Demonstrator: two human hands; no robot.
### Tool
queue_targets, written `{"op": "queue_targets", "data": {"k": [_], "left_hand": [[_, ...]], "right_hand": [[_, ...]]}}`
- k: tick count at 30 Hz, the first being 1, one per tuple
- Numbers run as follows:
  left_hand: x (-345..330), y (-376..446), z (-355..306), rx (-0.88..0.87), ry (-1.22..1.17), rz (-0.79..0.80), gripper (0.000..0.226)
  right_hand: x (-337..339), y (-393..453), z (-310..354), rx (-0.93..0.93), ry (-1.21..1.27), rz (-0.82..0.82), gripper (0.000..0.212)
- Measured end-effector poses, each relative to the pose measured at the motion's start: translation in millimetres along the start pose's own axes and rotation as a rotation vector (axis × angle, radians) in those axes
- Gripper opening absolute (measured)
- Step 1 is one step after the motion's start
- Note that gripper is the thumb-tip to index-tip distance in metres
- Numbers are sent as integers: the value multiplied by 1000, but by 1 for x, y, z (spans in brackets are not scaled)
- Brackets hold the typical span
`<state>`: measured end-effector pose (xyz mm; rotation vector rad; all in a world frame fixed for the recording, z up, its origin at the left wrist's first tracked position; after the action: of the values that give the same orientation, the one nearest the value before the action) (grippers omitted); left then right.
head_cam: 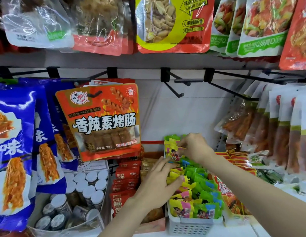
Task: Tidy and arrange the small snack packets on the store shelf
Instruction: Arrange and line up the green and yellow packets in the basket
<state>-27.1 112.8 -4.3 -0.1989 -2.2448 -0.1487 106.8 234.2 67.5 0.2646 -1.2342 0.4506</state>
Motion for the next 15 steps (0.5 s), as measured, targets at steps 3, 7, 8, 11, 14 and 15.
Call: {"op": "queue_targets", "data": {"k": [3, 7, 8, 11, 14, 15], "left_hand": [[-1, -2, 1, 12, -31, 33, 57], [-1, -2, 0, 17, 16, 31, 57], [0, -1, 0, 14, 32, 26, 55], [6, 4, 1, -9, 80, 41, 49], [15, 14, -1, -17, 84, 93, 40], [17, 17, -1, -14, 81, 100, 39]], "right_hand": [[-1, -2, -6, 0, 30, -1, 27], [-11, -2, 2, 10, 71, -46, 21], [-14, -1, 5, 3, 67, -31, 19], [-16, 1, 12, 50, 25, 77, 15], [-3, 1, 10, 97, 22, 194, 15], [3, 1, 7, 80, 41, 177, 15]]}}
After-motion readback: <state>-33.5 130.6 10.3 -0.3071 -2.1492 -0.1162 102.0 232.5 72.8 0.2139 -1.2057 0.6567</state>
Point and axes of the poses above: each hand's wrist, its own y-axis towards the middle knuckle, its own x-axis out of the back of the hand, z = x × y, the point moved 1 cm from there along y, towards the middle knuckle, and after that the axes turned 10 degrees about z, right-handed, at the moved point
